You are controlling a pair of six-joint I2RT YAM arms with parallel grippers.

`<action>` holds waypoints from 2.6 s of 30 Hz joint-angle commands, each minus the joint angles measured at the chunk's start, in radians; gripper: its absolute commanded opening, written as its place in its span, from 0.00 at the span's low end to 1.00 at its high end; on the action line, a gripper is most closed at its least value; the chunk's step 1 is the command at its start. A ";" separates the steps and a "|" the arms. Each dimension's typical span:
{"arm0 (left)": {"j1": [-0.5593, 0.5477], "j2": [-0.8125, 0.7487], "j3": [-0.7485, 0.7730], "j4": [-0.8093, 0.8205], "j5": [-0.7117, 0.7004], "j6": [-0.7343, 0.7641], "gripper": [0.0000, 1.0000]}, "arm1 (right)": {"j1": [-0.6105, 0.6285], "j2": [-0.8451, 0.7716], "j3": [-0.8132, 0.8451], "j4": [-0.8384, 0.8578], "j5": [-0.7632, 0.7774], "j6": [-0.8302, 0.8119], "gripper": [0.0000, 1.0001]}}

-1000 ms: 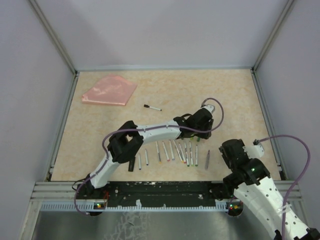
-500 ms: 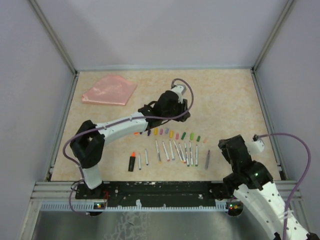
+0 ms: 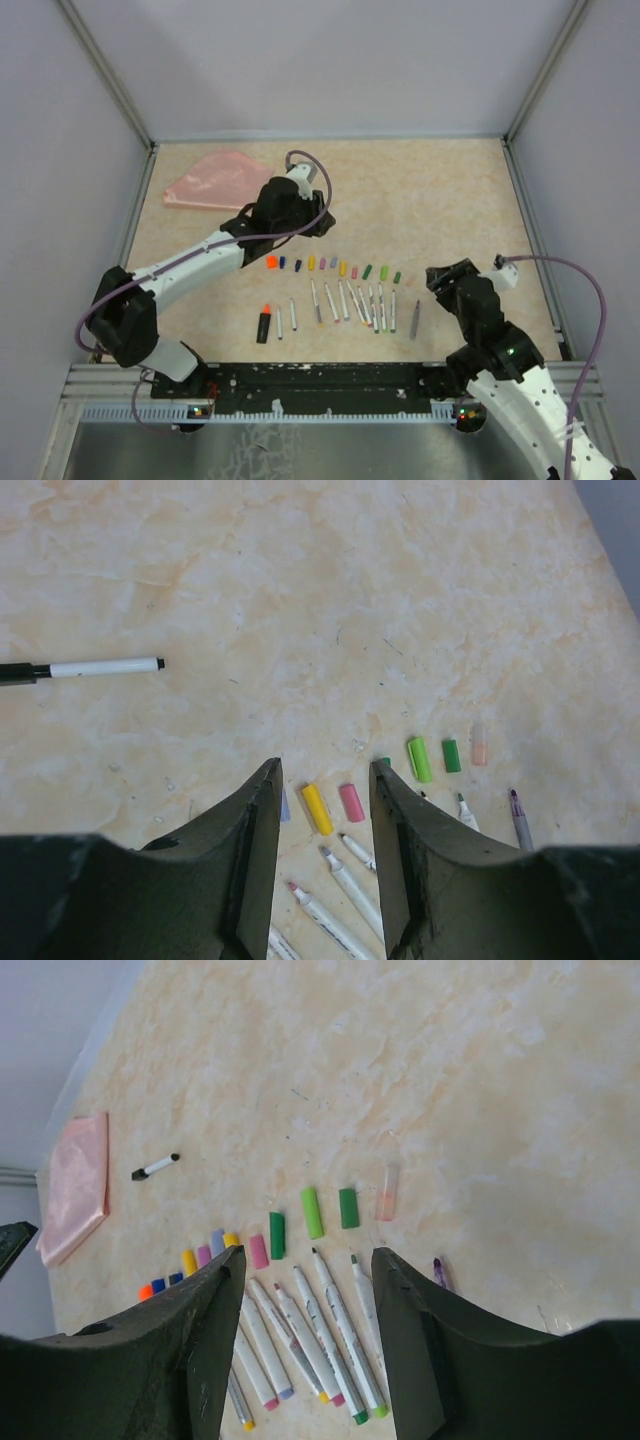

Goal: Open the pen caps
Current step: Pick up the pen from the center of the board.

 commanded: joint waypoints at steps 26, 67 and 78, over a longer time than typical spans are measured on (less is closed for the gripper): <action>0.130 -0.259 -0.145 -0.118 -0.045 0.077 0.81 | -0.007 0.392 0.058 0.510 -0.233 -0.293 0.57; 0.183 -0.325 -0.186 -0.184 -0.041 0.045 0.99 | -0.008 0.827 0.232 0.770 -0.456 -0.436 0.59; 0.189 -0.332 -0.189 -0.195 -0.056 0.046 0.99 | -0.006 0.986 0.322 0.815 -0.535 -0.486 0.59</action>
